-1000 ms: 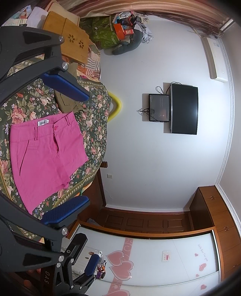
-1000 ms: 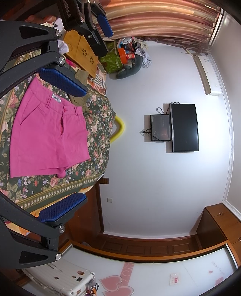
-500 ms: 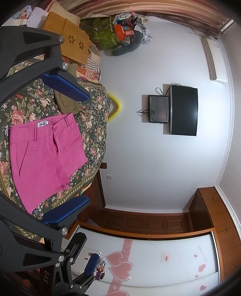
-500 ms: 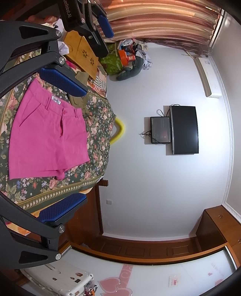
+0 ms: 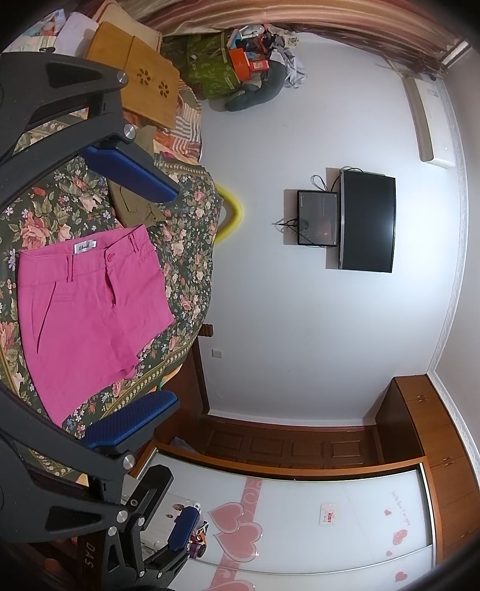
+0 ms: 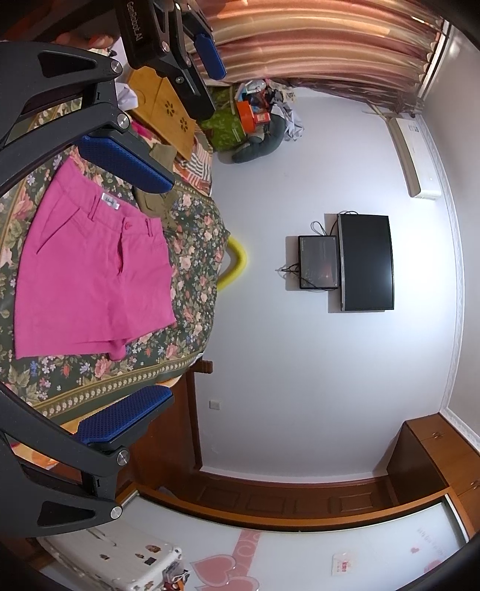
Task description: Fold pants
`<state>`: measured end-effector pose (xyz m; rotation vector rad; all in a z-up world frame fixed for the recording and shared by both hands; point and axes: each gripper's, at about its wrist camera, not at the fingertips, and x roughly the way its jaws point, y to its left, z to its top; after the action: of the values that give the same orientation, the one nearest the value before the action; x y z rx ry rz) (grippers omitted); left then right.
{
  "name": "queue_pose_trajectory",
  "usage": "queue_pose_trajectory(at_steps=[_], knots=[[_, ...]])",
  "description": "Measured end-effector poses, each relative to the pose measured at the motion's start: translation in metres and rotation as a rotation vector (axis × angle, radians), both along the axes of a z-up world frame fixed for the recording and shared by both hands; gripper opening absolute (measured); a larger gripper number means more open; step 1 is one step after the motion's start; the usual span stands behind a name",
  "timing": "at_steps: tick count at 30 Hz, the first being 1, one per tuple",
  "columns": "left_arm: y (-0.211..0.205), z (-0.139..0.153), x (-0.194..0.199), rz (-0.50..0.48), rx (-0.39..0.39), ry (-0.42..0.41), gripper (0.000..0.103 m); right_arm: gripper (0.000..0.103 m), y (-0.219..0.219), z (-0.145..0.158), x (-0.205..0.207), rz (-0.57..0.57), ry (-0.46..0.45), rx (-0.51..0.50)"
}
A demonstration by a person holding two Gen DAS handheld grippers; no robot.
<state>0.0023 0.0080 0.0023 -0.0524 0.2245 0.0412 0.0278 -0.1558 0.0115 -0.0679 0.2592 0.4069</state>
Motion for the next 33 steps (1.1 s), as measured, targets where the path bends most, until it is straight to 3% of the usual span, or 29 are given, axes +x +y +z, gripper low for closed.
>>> queue_pose_trajectory(at_steps=[10, 17, 24, 28, 33], knots=[[0.004, -0.003, 0.009, 0.006, -0.004, 0.004, 0.103, 0.103, 0.002, 0.001, 0.003, -0.004, 0.005, -0.009], [0.020, -0.021, 0.042, 0.011, -0.047, 0.079, 0.103, 0.103, 0.000, -0.013, 0.024, -0.033, 0.040, -0.031], [0.050, -0.061, 0.102, 0.072, -0.114, 0.207, 0.103, 0.103, -0.004, -0.051, 0.065, -0.065, 0.135, -0.095], [0.072, -0.097, 0.147, 0.086, -0.161, 0.352, 0.103, 0.103, -0.009, -0.076, 0.094, -0.078, 0.210, -0.137], [0.085, -0.141, 0.191, 0.139, -0.090, 0.465, 0.103, 0.103, -0.013, -0.108, 0.130, -0.092, 0.292, -0.190]])
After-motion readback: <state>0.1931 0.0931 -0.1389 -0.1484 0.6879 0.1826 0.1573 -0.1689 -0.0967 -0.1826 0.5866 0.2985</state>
